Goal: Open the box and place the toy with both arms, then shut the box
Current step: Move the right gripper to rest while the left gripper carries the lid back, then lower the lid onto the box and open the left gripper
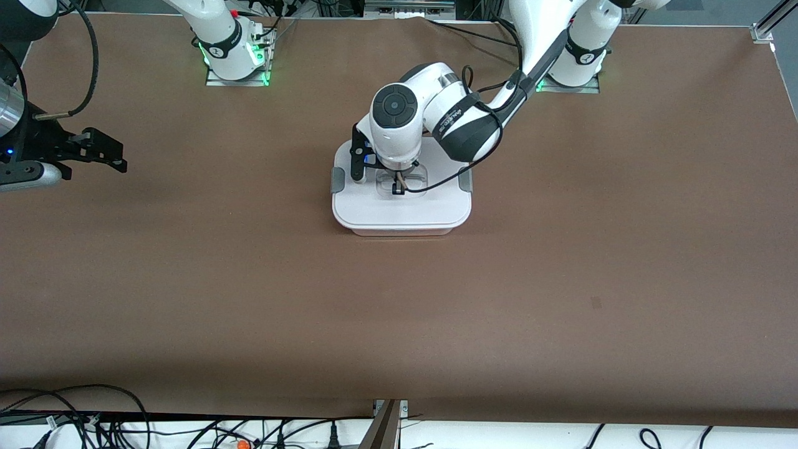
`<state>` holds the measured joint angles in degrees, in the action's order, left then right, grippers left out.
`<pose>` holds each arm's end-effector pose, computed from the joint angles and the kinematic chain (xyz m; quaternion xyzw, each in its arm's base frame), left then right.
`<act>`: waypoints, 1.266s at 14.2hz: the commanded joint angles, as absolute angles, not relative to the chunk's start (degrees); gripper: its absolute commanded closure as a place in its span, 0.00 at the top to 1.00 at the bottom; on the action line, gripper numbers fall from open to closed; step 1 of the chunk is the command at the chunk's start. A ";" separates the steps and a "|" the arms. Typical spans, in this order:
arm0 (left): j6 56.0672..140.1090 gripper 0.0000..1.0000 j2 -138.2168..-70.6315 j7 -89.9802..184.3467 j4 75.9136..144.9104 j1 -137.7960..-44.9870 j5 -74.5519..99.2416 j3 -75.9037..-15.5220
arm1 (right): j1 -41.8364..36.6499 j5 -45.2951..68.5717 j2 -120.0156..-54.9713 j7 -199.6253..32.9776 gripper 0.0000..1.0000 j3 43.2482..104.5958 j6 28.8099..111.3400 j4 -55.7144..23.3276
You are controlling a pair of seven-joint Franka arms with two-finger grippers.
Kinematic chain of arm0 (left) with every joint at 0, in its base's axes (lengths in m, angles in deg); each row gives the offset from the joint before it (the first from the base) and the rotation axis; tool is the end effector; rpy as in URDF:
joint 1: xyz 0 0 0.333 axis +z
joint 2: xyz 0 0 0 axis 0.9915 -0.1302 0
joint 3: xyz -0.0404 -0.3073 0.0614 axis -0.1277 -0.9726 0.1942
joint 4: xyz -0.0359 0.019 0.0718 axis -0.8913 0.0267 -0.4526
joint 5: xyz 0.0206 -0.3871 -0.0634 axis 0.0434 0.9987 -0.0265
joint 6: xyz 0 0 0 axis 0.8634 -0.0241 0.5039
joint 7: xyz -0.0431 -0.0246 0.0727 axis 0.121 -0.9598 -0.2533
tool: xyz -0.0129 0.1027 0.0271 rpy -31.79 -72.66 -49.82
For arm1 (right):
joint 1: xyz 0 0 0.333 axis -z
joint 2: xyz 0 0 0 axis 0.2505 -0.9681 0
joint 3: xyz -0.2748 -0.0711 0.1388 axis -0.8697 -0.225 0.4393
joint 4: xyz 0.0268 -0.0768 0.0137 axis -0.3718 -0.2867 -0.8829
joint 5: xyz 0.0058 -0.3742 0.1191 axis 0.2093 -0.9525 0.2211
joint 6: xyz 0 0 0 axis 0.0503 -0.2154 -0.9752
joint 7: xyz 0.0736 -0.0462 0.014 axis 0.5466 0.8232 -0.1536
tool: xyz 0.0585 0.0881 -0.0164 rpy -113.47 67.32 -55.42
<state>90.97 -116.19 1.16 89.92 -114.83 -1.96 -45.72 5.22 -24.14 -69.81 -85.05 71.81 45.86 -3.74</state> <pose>0.4920 -0.5165 0.3370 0.7111 -0.6998 -0.0471 0.0498 0.5865 0.0239 0.5986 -0.9972 -0.0739 0.0084 0.0038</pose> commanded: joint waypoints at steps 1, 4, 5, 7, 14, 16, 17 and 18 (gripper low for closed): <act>87.97 0.99 -115.98 0.66 89.98 -115.21 -3.85 -45.23 | 4.92 -23.80 -70.01 -84.88 1.00 71.55 45.60 -2.86; 87.36 1.00 -112.92 3.98 89.54 -114.60 -4.29 -45.58 | 5.01 -23.71 -70.01 -84.88 1.00 71.46 45.60 -2.86; 85.53 1.00 -110.99 5.39 89.54 -114.42 -3.86 -45.32 | 5.01 -23.71 -70.01 -84.88 1.00 71.46 45.60 -2.86; 81.14 1.00 -106.86 11.78 89.45 -113.03 -3.59 -45.23 | 5.01 -23.80 -70.01 -84.88 1.00 71.46 45.60 -2.78; 65.49 1.00 -93.50 25.28 89.27 -100.66 -4.47 -45.31 | 5.10 -23.71 -70.01 -84.89 1.00 71.37 45.60 -2.86; 65.13 1.00 -91.03 25.08 89.19 -97.12 -4.29 -44.45 | 5.10 -23.19 -70.01 -84.71 1.00 71.46 45.68 -2.86; 65.39 1.00 -89.11 24.83 89.53 -96.41 -4.12 -41.31 | 4.93 -23.19 -70.01 -84.71 1.00 71.55 45.68 -2.86; 66.08 1.00 -87.87 25.26 90.15 -97.01 -3.77 -37.71 | 4.84 -23.27 -69.92 -84.71 1.00 71.64 45.68 -2.86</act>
<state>65.63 -91.61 25.25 87.87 -96.89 -3.53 -42.06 5.22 -24.12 -69.84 -85.03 71.67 45.88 -3.69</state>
